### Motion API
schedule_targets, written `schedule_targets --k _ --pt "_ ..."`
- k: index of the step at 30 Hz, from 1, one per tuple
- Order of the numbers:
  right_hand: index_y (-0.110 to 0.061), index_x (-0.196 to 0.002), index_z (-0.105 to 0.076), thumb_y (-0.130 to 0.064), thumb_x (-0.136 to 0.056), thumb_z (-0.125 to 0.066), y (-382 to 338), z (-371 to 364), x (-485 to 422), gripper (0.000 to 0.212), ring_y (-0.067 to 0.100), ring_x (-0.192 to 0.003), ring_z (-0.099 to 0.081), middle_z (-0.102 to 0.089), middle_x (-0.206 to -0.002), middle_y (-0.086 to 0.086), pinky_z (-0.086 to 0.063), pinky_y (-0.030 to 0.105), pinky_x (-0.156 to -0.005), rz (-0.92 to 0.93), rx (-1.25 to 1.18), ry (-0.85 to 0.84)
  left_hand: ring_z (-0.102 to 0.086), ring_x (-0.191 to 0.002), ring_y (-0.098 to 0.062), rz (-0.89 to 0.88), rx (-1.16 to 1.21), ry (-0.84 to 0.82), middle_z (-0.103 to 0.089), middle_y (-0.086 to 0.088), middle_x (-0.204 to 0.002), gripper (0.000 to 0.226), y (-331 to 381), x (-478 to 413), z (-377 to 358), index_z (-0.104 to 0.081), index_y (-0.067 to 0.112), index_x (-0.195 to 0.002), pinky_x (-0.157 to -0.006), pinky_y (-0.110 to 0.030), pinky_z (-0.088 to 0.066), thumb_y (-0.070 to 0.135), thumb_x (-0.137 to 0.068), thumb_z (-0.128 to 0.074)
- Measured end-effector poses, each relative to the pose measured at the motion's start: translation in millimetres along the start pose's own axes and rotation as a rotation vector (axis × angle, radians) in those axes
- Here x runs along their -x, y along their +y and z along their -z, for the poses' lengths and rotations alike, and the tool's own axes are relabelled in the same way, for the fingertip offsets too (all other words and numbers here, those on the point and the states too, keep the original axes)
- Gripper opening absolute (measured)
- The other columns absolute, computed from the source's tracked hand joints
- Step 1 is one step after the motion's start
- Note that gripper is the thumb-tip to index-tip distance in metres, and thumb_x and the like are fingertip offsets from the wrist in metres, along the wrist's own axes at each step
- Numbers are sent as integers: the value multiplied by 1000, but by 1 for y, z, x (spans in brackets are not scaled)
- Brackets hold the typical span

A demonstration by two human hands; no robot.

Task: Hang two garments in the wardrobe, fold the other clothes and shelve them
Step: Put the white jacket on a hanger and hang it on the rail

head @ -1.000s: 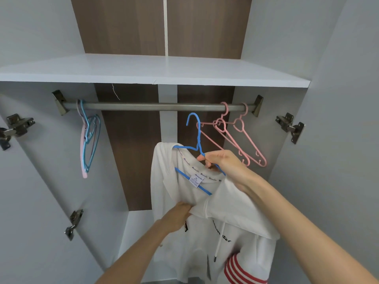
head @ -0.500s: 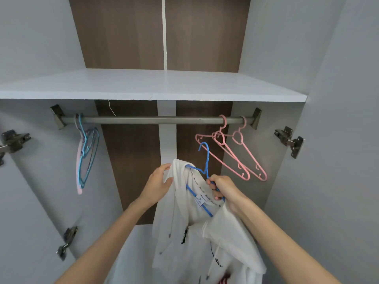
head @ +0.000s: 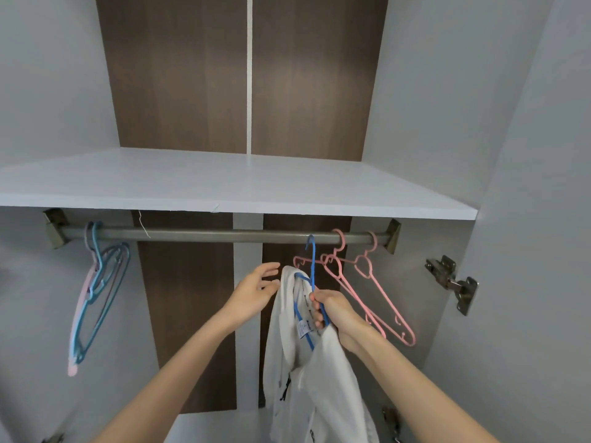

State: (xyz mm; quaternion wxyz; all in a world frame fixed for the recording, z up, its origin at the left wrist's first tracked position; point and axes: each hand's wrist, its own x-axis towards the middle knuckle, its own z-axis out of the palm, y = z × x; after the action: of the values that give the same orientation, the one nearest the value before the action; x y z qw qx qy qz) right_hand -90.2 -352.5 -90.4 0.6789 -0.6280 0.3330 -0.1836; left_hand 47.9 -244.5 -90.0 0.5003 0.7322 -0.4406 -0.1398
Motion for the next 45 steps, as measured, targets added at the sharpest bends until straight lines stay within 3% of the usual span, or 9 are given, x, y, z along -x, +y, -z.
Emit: schedule_targets --k 8,12,15,18,35,38,40,42,45 --pt "-13 -63 -46 -14 -99 -38 -17 -5 -45 37 10 -39 -35 -40 -49 0 -38 19 -41 3 -79 17 -45 -117 -3 -193 -159 34 -48 2 -139 39 -4 -46 12 -46 20 -136 -91 -10 -32 15 -98 -48" --pt "-12 -65 -46 -11 -100 -37 -24 -11 -70 36 8 -38 -34 -38 -50 -1 -34 18 -37 20 -146 55 -32 -135 -15 -407 -578 181 -43 4 -143 41 -11 -71 25 -44 25 -139 -110 -28 -22 22 -98 -46" --pt "-13 -64 -46 -10 -100 -35 -26 -17 -86 37 9 -38 -34 -38 -51 0 -34 18 -37 38 -152 77 -21 -142 -17 -410 -861 160 -27 5 -154 48 -24 -88 33 -31 27 -147 -115 -35 -12 29 -99 -40" --pt "-13 -63 -46 -10 -99 -36 -22 -19 -99 38 11 -41 -34 -38 -51 0 -34 19 -37 21 -126 99 -12 -145 -16 -379 -964 121 -15 6 -159 53 -36 -96 36 -20 28 -150 -118 -38 -3 31 -100 -37" --pt "-3 -88 -65 -6 -97 -48 7 -27 -128 19 9 -41 -42 -51 -61 2 -38 17 -38 26 114 158 -1 -147 -18 -365 -954 72 -5 5 -160 62 -40 -96 32 -11 29 -152 -117 -48 6 29 -98 -41" --pt "-2 -113 -61 -12 -96 -52 6 -25 -121 21 9 -59 -53 -62 -88 7 -44 15 -49 34 302 168 -1 -147 -17 -351 -916 63 -6 5 -160 63 -38 -87 33 -10 32 -152 -116 -52 3 28 -98 -43" --pt "-3 -126 -56 -12 -96 -52 7 -23 -114 32 18 -91 -61 -62 -115 9 -50 22 -76 72 394 183 -8 -147 -16 -352 -879 80 -14 4 -159 63 -35 -78 35 -12 31 -151 -117 -52 -2 27 -98 -44" --pt "-6 -132 -52 -10 -95 -50 4 -21 -101 37 22 -115 -55 -57 -128 9 -43 25 -95 154 445 244 -17 -145 -16 -353 -847 103 -22 4 -156 61 -32 -69 37 -14 31 -151 -118 -51 -8 28 -98 -44" --pt "-10 -127 -55 -8 -95 -48 -2 -21 -78 34 14 -103 -55 -60 -115 3 -38 17 -85 323 483 326 -29 -140 -19 -342 -753 144 -35 1 -151 56 -25 -52 41 -23 29 -149 -117 -45 -19 28 -98 -46"
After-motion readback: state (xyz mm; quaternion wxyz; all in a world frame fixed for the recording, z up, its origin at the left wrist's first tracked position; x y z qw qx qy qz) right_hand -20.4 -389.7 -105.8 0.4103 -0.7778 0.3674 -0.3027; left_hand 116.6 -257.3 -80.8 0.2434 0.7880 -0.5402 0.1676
